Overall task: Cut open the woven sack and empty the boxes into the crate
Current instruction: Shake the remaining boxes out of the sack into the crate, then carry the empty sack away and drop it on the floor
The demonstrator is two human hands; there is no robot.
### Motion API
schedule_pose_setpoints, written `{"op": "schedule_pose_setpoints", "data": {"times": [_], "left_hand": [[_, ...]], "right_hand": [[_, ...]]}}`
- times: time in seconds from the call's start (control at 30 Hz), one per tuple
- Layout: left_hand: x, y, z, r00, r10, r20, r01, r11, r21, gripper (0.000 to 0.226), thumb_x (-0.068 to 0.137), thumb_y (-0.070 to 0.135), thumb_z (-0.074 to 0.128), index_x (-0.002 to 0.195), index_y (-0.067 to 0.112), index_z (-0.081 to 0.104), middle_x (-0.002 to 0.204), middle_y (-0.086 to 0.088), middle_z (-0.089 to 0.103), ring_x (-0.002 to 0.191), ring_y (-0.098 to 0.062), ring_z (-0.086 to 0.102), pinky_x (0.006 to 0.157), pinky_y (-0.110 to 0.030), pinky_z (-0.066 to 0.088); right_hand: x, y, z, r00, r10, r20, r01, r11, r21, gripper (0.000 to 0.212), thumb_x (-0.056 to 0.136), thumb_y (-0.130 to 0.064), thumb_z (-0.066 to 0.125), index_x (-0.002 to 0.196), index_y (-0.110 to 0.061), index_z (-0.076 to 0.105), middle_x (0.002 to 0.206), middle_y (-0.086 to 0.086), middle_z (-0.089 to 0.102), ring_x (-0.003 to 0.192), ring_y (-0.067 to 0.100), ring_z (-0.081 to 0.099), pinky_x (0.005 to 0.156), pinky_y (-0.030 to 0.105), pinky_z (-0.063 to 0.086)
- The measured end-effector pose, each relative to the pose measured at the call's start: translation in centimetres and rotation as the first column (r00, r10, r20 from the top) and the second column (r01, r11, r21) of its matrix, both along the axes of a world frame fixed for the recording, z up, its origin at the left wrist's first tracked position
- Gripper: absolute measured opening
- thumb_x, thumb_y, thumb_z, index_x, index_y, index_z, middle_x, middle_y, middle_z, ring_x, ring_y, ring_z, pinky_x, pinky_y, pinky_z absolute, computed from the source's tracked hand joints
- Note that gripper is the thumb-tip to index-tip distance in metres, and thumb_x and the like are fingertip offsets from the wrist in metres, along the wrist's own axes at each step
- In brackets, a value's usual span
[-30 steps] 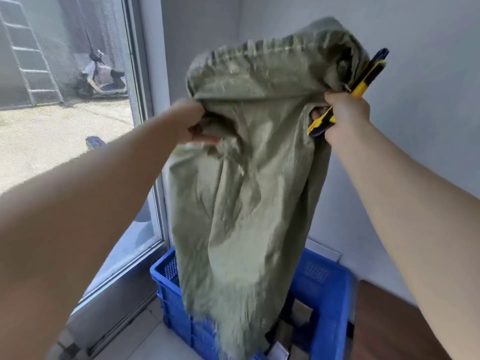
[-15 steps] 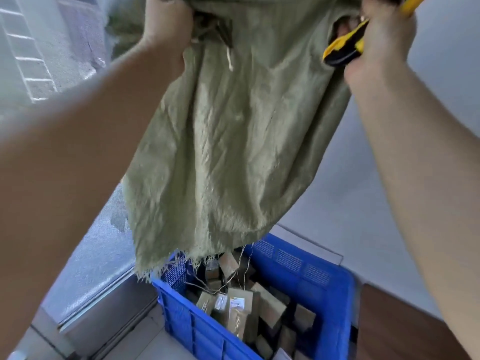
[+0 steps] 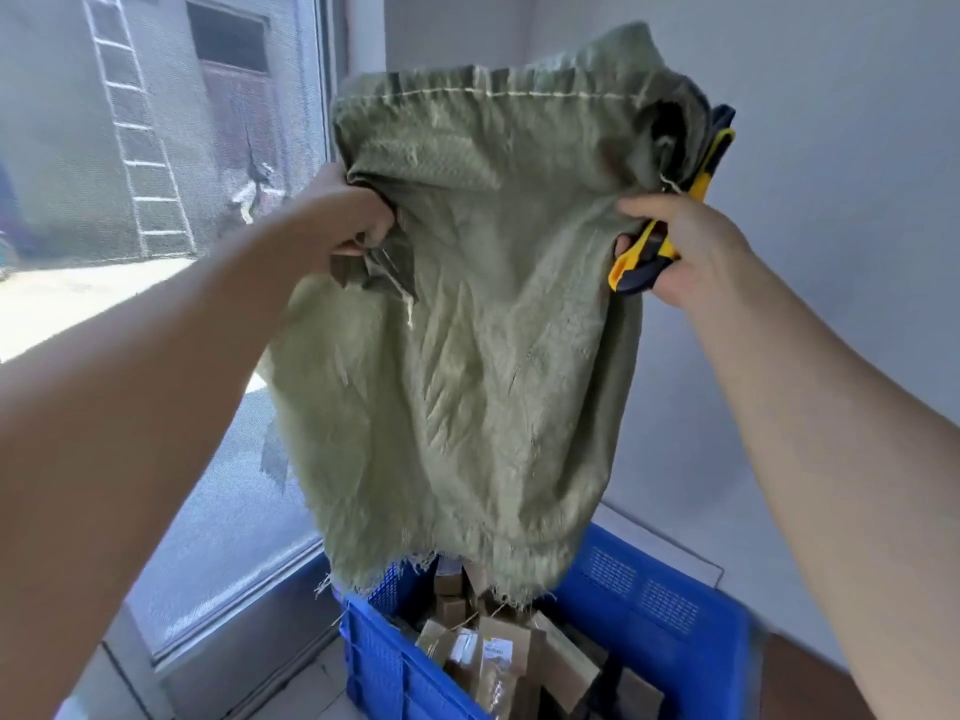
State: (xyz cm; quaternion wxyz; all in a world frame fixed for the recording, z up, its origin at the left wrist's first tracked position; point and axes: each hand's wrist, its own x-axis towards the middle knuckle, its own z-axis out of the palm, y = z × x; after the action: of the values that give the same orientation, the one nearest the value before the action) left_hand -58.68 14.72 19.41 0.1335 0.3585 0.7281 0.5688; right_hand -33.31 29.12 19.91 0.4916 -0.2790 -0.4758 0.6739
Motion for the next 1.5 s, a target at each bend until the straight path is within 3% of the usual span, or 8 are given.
{"op": "schedule_pose_setpoints", "data": {"times": [0.17,0.27,0.43,0.6,0.83,1.0,1.23,1.5], "left_hand": [[-1.7,-2.3,-2.4,0.997,0.064,0.043,-0.063,0.997,-0.038,0.051,0.07,-0.014,0.052,0.119,-0.004,0.046,0.096,-0.019,0.054,0.072,-0.02,0.061,0.065,-0.03,0.054],[-1.0,-3.7,-3.4,0.998,0.058,-0.021,-0.06,0.995,-0.074,0.021,0.081,-0.014,0.053,0.098,-0.002,0.055,0.089,-0.018,0.057,0.07,-0.019,0.058,0.077,-0.033,0.053],[0.6,-5.5,-4.0,0.989,0.129,-0.077,-0.13,0.992,0.002,0.026,0.083,-0.002,0.06,0.102,0.017,0.057,0.078,-0.007,0.06,0.069,-0.02,0.057,0.059,-0.027,0.047],[2.9,-8.1,-3.9,0.955,0.295,-0.021,-0.288,0.945,0.158,0.02,0.06,0.015,0.072,0.078,0.022,0.067,0.088,-0.007,0.068,0.088,-0.028,0.067,0.088,-0.041,0.055],[6.5,-12.9,-3.0,0.832,0.555,0.003,-0.531,0.794,0.297,0.011,0.07,0.023,0.071,0.064,0.022,0.062,0.064,0.005,0.059,0.06,-0.012,0.055,0.064,-0.029,0.048],[8.3,-17.7,-2.4,0.787,0.616,0.037,-0.585,0.725,0.363,0.011,0.067,0.017,0.072,0.076,0.012,0.068,0.08,-0.01,0.067,0.074,-0.023,0.064,0.081,-0.05,0.056],[10.8,-24.6,-2.1,0.683,0.73,0.03,-0.664,0.603,0.443,0.038,0.067,0.014,0.067,0.102,0.015,0.051,0.092,-0.001,0.064,0.091,-0.022,0.066,0.079,-0.04,0.058],[14.1,-33.1,-4.3,0.621,0.783,0.019,-0.725,0.565,0.394,0.022,0.076,0.004,0.069,0.071,0.024,0.061,0.072,0.008,0.065,0.068,-0.01,0.063,0.063,-0.025,0.054]], "right_hand": [[-0.8,-1.0,-1.9,0.999,0.041,0.022,-0.039,0.996,-0.085,0.02,0.08,0.005,0.065,0.068,-0.008,0.057,0.071,0.007,0.051,0.052,0.018,0.049,0.048,0.023,0.048],[-0.9,-1.8,-2.6,0.997,0.077,0.013,-0.075,0.991,-0.11,0.019,0.081,0.004,0.062,0.071,-0.009,0.054,0.071,0.007,0.05,0.056,0.019,0.047,0.05,0.026,0.046],[-0.1,-2.5,-3.1,0.989,0.143,-0.043,-0.147,0.981,-0.125,0.012,0.081,-0.007,0.065,0.077,-0.013,0.055,0.069,0.004,0.052,0.057,0.019,0.05,0.049,0.024,0.044],[1.1,-3.0,-3.4,0.976,0.192,-0.098,-0.202,0.974,-0.1,0.023,0.077,-0.033,0.078,0.088,-0.017,0.065,0.074,-0.001,0.059,0.06,0.016,0.054,0.05,0.022,0.045],[1.3,-4.8,-2.6,0.98,0.192,-0.042,-0.195,0.977,-0.089,0.016,0.08,-0.015,0.075,0.084,-0.011,0.059,0.071,0.003,0.051,0.058,0.018,0.049,0.048,0.022,0.048],[0.6,-7.7,-1.7,0.95,0.304,-0.073,-0.309,0.949,-0.063,0.014,0.081,-0.013,0.074,0.088,-0.012,0.061,0.076,0.004,0.053,0.062,0.019,0.049,0.048,0.023,0.047],[-0.9,-12.7,-0.9,0.901,0.425,-0.085,-0.43,0.901,-0.051,0.015,0.083,-0.012,0.071,0.093,-0.011,0.06,0.078,0.004,0.057,0.062,0.018,0.055,0.046,0.022,0.046],[-1.9,-19.2,-2.4,0.839,0.541,-0.063,-0.544,0.834,-0.091,0.014,0.084,-0.008,0.07,0.085,-0.01,0.056,0.074,0.004,0.053,0.058,0.017,0.05,0.045,0.02,0.046]]}}
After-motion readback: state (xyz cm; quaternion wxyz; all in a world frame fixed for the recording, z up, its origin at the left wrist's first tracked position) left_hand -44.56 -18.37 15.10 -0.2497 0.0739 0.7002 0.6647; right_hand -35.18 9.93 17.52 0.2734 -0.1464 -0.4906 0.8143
